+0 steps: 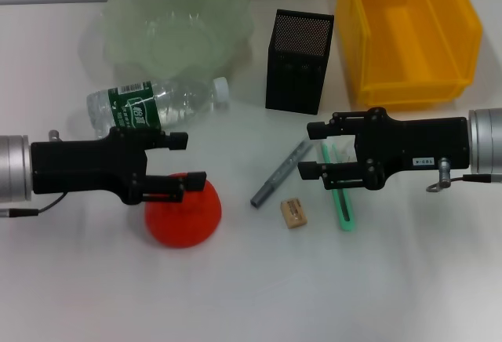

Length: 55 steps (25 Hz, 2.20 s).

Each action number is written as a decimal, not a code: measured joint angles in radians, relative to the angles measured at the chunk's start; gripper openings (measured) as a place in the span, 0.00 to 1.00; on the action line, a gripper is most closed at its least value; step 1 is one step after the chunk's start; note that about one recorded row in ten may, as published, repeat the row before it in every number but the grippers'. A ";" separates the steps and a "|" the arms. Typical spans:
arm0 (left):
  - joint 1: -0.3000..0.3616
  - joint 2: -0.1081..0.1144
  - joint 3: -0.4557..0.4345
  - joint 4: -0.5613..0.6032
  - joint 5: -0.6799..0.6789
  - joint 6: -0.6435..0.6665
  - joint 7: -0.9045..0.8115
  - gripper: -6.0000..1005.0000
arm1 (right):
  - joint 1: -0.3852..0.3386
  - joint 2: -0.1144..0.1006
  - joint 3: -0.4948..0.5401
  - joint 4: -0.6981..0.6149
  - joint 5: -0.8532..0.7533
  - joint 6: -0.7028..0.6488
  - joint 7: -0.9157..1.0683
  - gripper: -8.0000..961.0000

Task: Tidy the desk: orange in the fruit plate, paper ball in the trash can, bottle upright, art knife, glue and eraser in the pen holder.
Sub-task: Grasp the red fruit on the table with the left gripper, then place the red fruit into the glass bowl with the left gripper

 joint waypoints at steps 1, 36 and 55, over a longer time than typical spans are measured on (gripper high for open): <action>0.000 -0.005 -0.003 0.000 0.029 -0.008 0.007 0.80 | 0.001 0.000 0.000 0.000 0.000 0.000 0.000 0.71; 0.002 -0.032 -0.002 0.037 0.215 -0.080 0.031 0.35 | 0.010 0.000 0.000 -0.002 -0.003 0.010 0.000 0.70; -0.001 -0.038 -0.003 0.037 0.214 -0.074 0.034 0.15 | 0.016 0.000 0.000 0.000 -0.012 0.013 0.002 0.69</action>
